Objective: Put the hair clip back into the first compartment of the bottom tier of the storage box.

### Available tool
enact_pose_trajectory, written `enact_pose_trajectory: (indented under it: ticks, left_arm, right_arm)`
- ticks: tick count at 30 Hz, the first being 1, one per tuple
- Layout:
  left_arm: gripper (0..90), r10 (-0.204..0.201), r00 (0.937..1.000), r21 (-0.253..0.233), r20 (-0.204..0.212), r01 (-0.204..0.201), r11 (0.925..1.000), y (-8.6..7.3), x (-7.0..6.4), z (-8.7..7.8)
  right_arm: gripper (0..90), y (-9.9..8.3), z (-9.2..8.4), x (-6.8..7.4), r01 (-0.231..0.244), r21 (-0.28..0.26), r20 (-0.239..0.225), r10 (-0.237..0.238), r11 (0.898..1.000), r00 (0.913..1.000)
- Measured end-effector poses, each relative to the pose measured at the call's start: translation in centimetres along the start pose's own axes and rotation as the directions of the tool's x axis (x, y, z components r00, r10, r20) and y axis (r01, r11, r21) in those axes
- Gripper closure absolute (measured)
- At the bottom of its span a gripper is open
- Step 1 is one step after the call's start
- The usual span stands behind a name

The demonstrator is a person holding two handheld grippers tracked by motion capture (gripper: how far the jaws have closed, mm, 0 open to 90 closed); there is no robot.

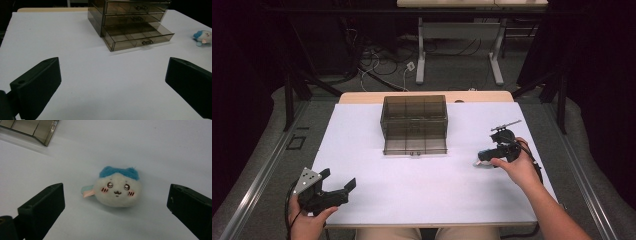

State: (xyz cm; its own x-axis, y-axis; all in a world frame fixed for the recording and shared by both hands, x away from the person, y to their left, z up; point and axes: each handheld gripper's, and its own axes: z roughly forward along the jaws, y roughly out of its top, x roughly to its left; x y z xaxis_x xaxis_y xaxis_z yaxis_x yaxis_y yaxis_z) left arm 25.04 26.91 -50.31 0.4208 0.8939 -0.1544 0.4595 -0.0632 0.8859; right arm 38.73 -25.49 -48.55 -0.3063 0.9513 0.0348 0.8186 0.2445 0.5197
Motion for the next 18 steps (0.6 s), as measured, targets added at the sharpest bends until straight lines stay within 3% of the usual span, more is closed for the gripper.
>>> enact_pose_trajectory:
  ticks: [11,18]
  left_arm:
    - [0.4,0.006,1.0,0.004,-0.001,-0.006,1.0,0.0,0.0,0.0]
    - [0.5,0.005,1.0,0.007,0.003,-0.005,1.0,0.0,0.1,0.1]
  right_arm:
    - [3.8,0.6,1.6,-0.1,-0.028,0.069,-0.011,0.029,0.997,0.9995]
    - [4.8,0.7,2.5,-0.3,-0.043,0.083,-0.014,0.044,0.996,0.9989]
